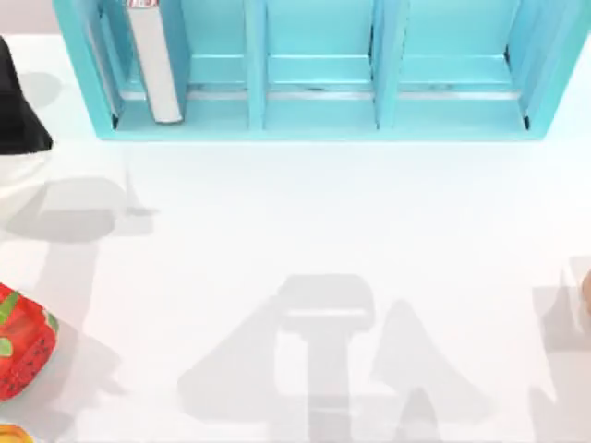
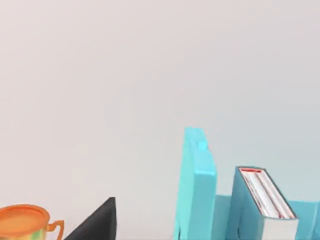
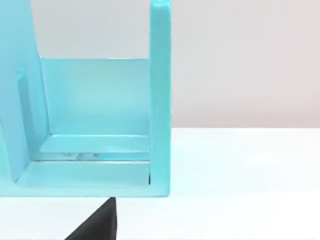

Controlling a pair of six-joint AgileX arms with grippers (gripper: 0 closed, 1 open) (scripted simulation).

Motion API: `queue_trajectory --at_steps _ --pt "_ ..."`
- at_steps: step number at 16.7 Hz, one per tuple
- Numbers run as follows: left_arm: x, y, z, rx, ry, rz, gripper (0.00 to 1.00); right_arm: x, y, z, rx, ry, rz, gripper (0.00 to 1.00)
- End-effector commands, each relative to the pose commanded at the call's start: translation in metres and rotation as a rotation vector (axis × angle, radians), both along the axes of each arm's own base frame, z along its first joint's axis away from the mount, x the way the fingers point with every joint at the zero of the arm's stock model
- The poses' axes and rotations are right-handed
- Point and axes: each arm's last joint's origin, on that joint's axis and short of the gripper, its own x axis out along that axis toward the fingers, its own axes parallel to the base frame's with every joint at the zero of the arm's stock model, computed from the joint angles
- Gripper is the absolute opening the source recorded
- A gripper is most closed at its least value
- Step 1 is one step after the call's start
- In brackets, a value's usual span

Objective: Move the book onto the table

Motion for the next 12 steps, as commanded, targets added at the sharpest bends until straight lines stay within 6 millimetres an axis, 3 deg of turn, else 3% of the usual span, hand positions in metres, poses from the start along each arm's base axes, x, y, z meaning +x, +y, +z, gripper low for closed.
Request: queue_trajectory --at_steps 3,6,9,12 --pt "0.057 -0.021 -0.017 0.002 0.038 -0.016 1.0 0.0 0.0 0.0 0.0 0.0 0.0 1.0" --pt "0.105 -0.046 -0.06 0.022 0.085 -0.039 1.0 0.0 0.0 0.0 0.0 0.0 0.0 1.0" --pt "0.134 -0.068 -0.111 0.049 0.119 -0.057 1.0 0.0 0.0 0.0 0.0 0.0 0.0 1.0" --pt "0.147 -0.081 -0.152 0.072 0.13 -0.06 1.0 0.0 0.0 0.0 0.0 0.0 0.0 1.0"
